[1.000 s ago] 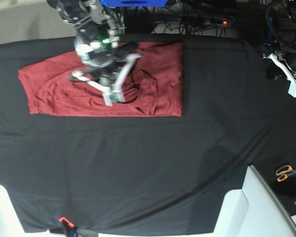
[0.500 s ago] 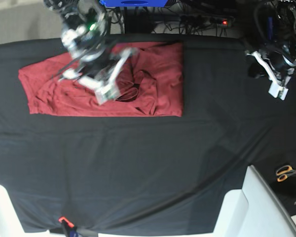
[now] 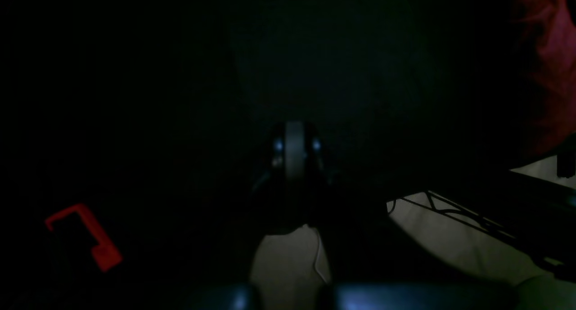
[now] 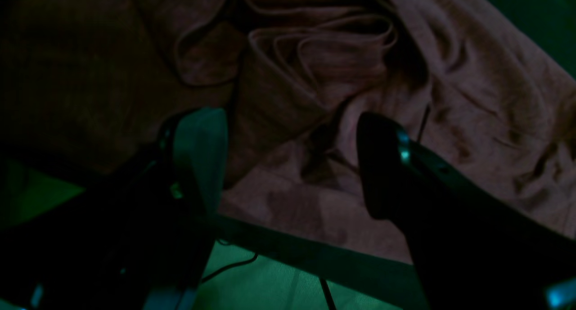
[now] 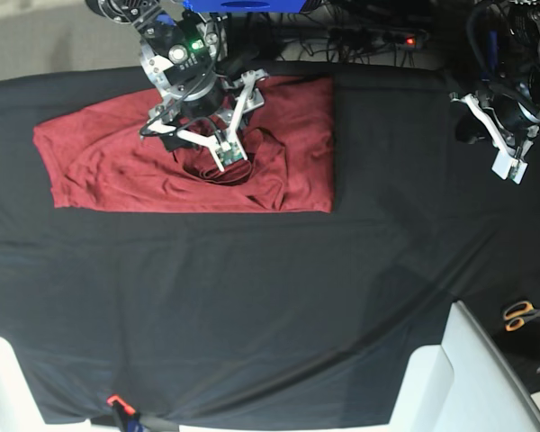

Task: Fold the T-shirt properly
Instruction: 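Release the hem, withdraw the left gripper, and press the fold with the right gripper, then move the right gripper across the red shirt to its corner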

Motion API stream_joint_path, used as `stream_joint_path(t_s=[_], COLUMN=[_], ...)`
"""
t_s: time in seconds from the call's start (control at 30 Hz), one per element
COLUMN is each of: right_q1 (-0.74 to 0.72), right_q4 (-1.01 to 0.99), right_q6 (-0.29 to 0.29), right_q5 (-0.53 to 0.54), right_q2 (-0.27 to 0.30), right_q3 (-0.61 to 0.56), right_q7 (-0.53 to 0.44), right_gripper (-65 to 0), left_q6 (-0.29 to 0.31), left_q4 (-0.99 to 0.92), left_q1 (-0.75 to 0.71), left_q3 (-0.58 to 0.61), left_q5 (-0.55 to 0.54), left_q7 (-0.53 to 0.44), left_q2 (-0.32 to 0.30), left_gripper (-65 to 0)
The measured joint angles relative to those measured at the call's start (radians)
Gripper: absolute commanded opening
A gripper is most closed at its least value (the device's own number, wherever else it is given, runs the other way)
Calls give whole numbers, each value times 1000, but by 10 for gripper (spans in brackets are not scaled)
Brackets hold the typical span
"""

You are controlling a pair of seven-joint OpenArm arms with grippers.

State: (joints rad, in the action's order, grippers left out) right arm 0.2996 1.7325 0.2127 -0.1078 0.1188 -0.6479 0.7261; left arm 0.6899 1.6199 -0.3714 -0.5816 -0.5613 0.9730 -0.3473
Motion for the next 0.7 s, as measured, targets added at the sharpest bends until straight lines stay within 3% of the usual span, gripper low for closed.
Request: stream_joint_path(t_s=[0.2,0.4,0.5,0.7], right_q1=[-26,-33,-33,-18], right_q4=[-47,-79,-79,-22], right_q6=[0,-3,0,7], right_q5=[0,1,0,2], right_q2=[-2,-29,-26,-22], right_q3=[0,6,6,7], right_q7=[0,-1,-1,0], right_gripper=[-407,-521,-650,-642], left_q6=[0,0,0,0], left_q4=[0,0,-1,-1], left_q1=[0,0,0,0], left_q3=[0,0,0,0], left_q5=[0,0,0,0], left_q7=[0,0,0,0], left_q2=[0,0,0,0], left_gripper=[-650,-650,-650,-650])
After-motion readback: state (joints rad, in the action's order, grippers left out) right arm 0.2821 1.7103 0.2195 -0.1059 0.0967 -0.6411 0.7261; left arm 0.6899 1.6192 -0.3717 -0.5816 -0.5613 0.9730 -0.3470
